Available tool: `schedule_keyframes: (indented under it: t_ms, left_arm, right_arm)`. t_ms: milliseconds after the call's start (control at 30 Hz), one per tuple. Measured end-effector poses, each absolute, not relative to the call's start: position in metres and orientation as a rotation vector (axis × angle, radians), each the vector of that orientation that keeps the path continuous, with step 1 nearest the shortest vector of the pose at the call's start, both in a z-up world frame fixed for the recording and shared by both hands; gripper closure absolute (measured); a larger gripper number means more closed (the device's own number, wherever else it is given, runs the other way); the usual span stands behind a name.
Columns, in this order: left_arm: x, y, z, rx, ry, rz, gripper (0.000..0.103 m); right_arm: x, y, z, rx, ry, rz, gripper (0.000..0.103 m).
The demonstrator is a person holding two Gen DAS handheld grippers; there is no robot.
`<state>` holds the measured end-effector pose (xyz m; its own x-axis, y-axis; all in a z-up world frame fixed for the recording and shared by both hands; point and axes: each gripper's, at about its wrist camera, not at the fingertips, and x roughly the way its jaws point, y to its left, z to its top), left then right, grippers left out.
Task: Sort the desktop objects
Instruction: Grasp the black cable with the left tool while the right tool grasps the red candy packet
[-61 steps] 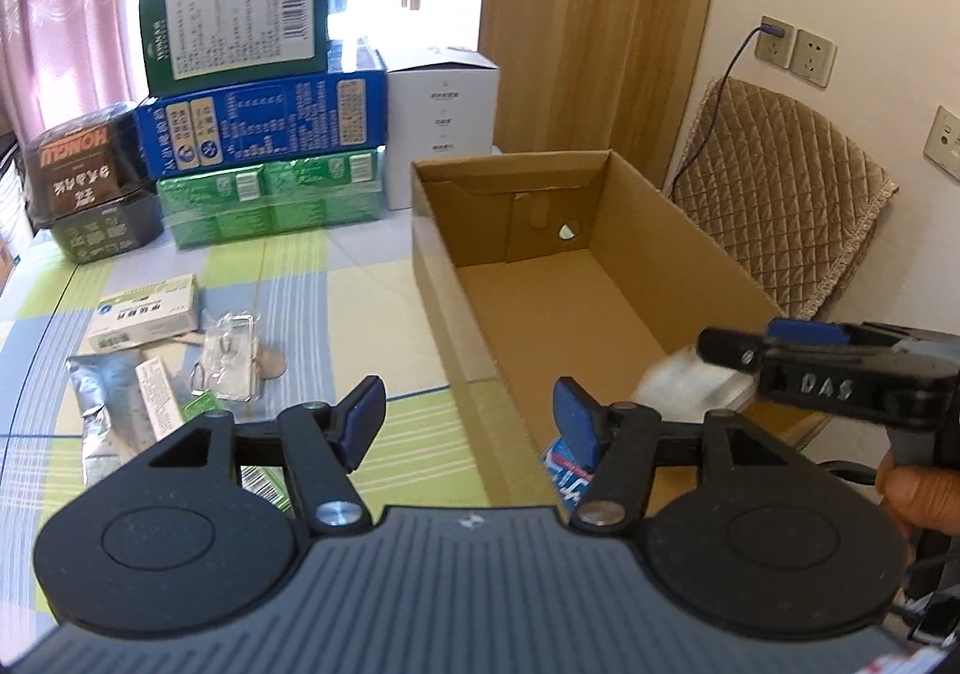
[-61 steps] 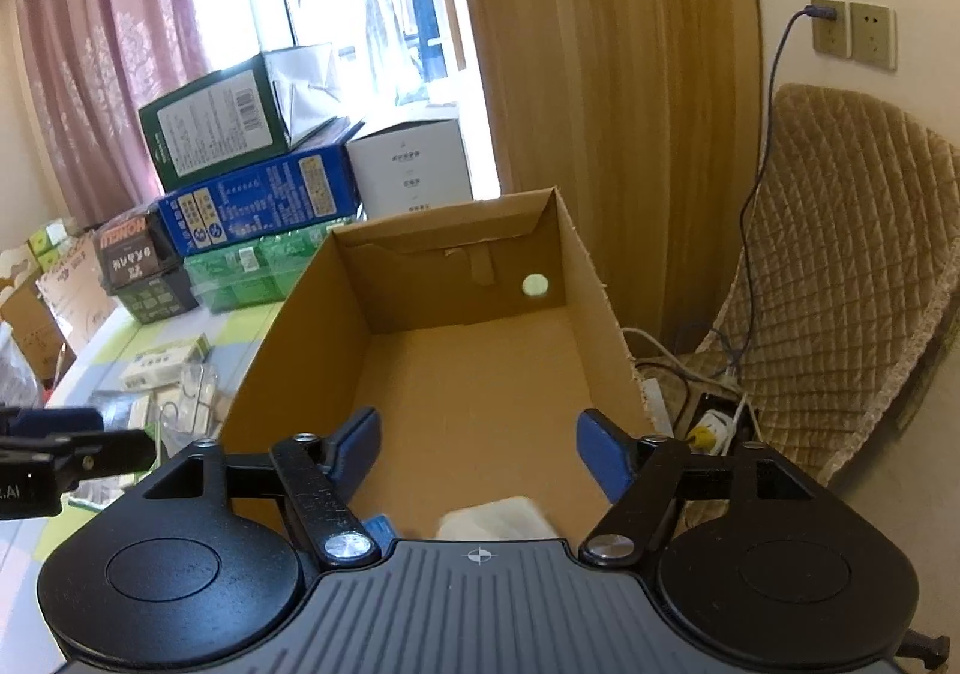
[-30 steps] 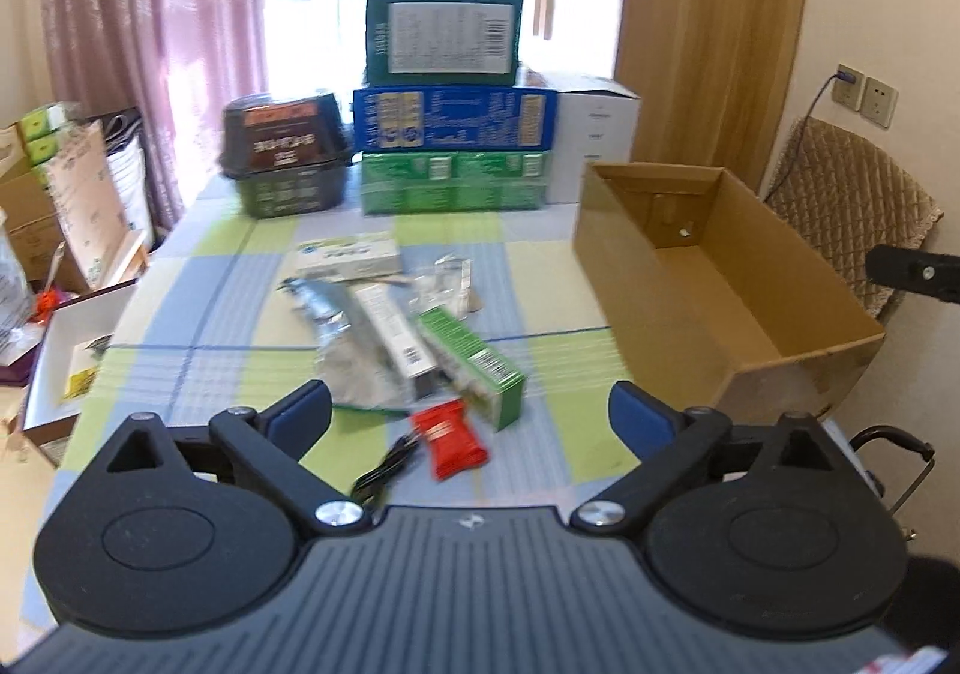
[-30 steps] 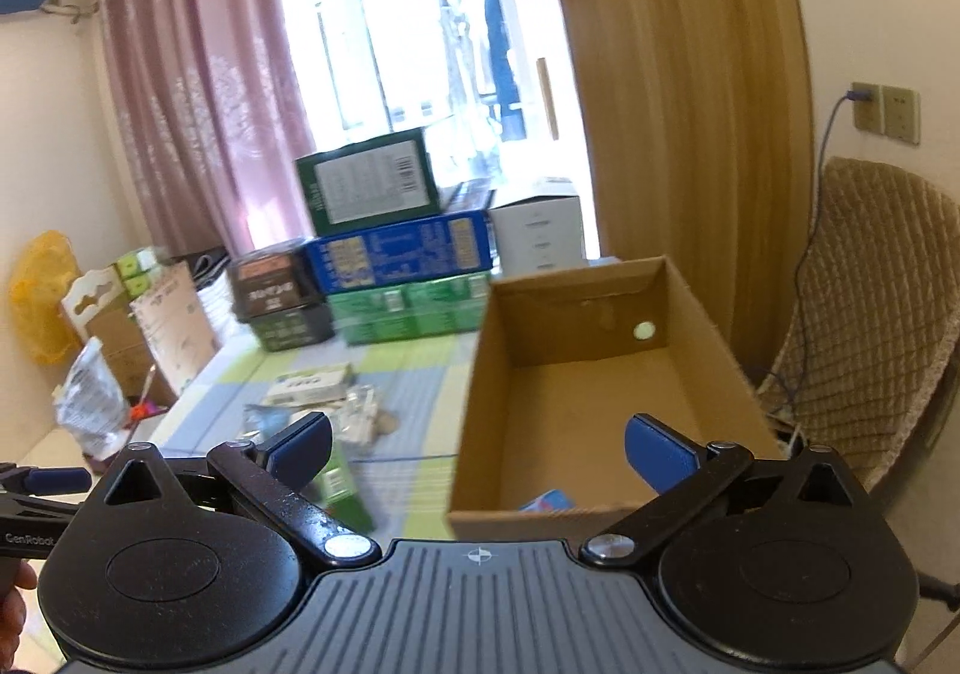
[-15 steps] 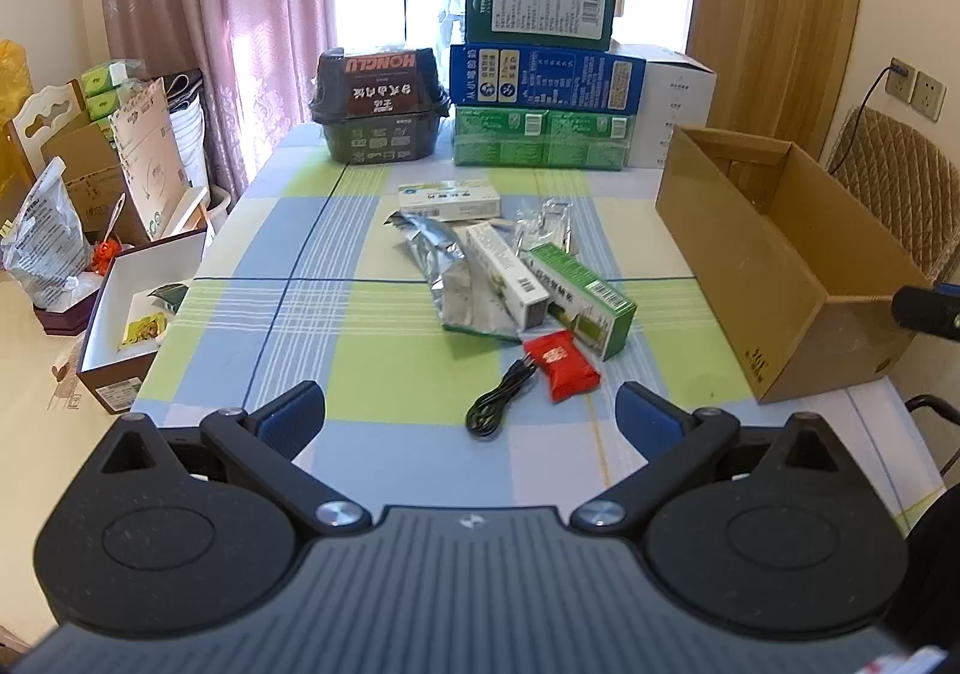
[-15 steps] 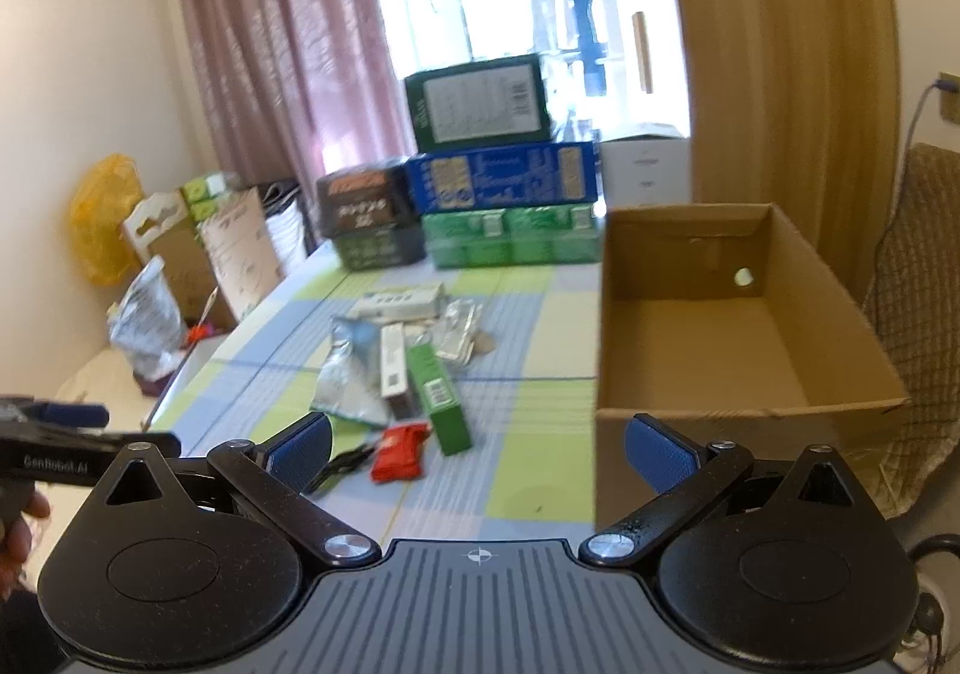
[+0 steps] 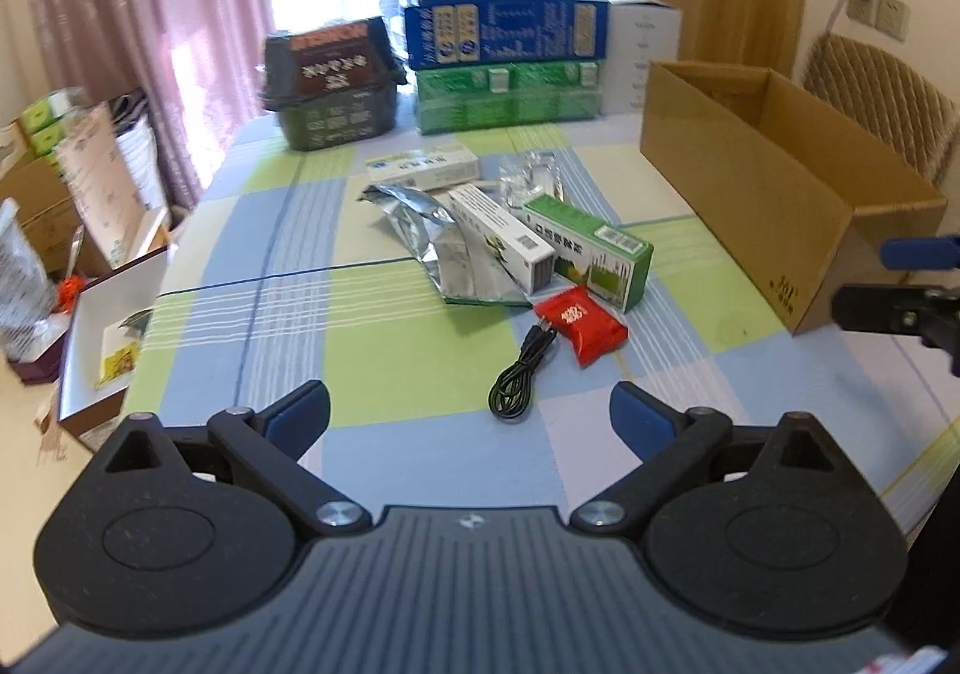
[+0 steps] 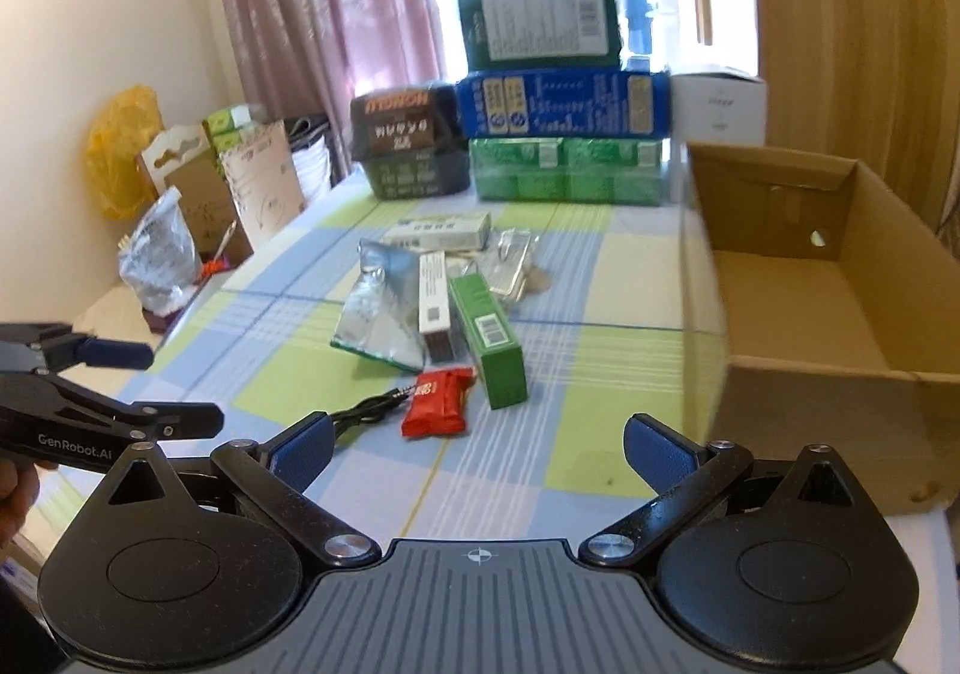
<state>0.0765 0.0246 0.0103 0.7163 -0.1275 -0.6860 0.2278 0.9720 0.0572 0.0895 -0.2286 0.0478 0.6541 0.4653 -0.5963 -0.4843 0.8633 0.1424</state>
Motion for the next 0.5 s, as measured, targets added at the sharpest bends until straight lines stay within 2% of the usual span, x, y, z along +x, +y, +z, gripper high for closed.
schedule_keyframes:
  t_ms: [100, 333, 500]
  left_arm:
    - [0.092, 0.028, -0.004, 0.156, 0.763, -0.235, 0.014]
    - [0.124, 0.024, -0.033, 0.215, 0.751, -0.362, 0.019]
    - [0.148, 0.021, -0.05, 0.228, 0.804, -0.407, 0.043]
  right_arm:
    - [0.105, -0.214, 0.032, -0.058, 0.683, 0.558, 0.014]
    - [0.141, -0.187, 0.0, -0.12, 0.727, 0.594, 0.033]
    - [0.165, -0.172, -0.015, -0.132, 0.775, 0.624, 0.042]
